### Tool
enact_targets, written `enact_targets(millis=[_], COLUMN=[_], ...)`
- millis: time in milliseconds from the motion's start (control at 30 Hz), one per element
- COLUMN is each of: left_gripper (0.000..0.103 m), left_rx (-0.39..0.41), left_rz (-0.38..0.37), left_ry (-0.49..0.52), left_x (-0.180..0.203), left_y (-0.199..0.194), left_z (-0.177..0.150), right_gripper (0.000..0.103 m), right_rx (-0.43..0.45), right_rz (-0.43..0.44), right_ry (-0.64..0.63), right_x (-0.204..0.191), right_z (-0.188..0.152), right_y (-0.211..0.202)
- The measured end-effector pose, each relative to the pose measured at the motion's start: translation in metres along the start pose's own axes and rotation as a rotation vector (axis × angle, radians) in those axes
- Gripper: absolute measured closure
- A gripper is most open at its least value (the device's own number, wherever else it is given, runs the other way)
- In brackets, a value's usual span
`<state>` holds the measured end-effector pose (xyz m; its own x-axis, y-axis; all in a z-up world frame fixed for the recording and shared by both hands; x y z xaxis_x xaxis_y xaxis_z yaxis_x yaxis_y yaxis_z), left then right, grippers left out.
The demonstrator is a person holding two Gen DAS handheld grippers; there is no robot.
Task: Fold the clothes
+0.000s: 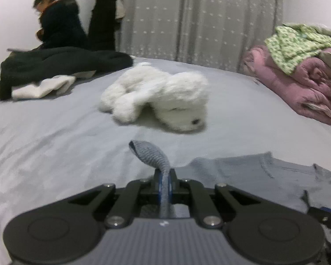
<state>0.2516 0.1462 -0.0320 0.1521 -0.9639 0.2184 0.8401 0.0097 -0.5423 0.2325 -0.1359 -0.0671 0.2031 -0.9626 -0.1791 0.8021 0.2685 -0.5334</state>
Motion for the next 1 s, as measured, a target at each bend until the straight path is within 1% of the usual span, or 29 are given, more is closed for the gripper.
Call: enact_targets(millis=[67,200,333,367,400,433,467,500,533,567,600,700,800,900,1000], left_gripper=[0.098,0.098,0.098,0.097,0.097,0.096,0.092,0.084,0.081,0.076,0.073,0.07,0.068,0.065,0.061], left_rx=[-0.016,-0.077,-0.146,-0.166,-0.187,-0.211,-0.234,-0.25,-0.249,-0.237,-0.222,-0.18,-0.169,-0.156,-0.143], left_rz=[-0.027,-0.106,-0.192,-0.226,-0.276,-0.344,-0.411,-0.467,-0.494,-0.504,-0.501,-0.45,-0.412,-0.38,-0.328], left_ry=[0.008,0.002,-0.016,-0.03,-0.052,-0.083,-0.115,-0.142,-0.152,-0.15,-0.137,-0.071,-0.017,0.062,0.155], left_x=[0.013,0.041,0.067,0.072,0.076,0.078,0.08,0.081,0.081,0.08,0.079,0.074,0.065,0.058,0.053], left_y=[-0.002,-0.001,0.003,0.006,0.007,0.008,0.009,0.009,0.008,0.005,0.002,-0.005,-0.012,-0.021,-0.022], left_z=[0.002,-0.003,-0.012,-0.016,-0.019,-0.022,-0.024,-0.025,-0.025,-0.024,-0.023,-0.019,-0.019,-0.024,-0.03], right_gripper=[0.037,0.037,0.037,0.037,0.037,0.037,0.037,0.037,0.037,0.037,0.037,0.038,0.044,0.049,0.055], right_rx=[0.001,0.007,0.016,0.019,0.022,0.024,0.028,0.032,0.036,0.04,0.044,0.052,0.039,0.007,-0.037], right_rz=[0.003,0.027,0.085,0.102,0.121,0.141,0.162,0.182,0.201,0.217,0.234,0.288,0.332,0.327,0.291], right_ry=[0.001,0.033,0.112,0.138,0.167,0.196,0.226,0.256,0.285,0.311,0.335,0.385,0.385,0.343,0.297], right_x=[0.0,0.006,0.017,0.02,0.023,0.026,0.03,0.034,0.037,0.04,0.042,0.045,0.038,0.03,0.022], right_z=[0.0,0.0,0.0,0.0,0.0,0.001,0.001,0.001,0.001,0.002,0.002,0.003,0.006,0.007,0.005], right_y=[0.0,-0.002,-0.004,-0.004,-0.005,-0.005,-0.006,-0.007,-0.008,-0.008,-0.009,-0.012,-0.015,-0.016,-0.012])
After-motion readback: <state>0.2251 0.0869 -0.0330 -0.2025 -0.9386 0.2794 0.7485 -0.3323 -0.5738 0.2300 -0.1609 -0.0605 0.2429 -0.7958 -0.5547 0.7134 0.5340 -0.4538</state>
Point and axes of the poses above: each gripper's, at about its wrist camera, not at the fingertips, and y roughly the way its jaws point, x to its right, z to its top, the point moved 4 cm from there along y, roughly the way its jaws point, and after that the axes turned 10 degrees about -y, right-handed, at the moved point
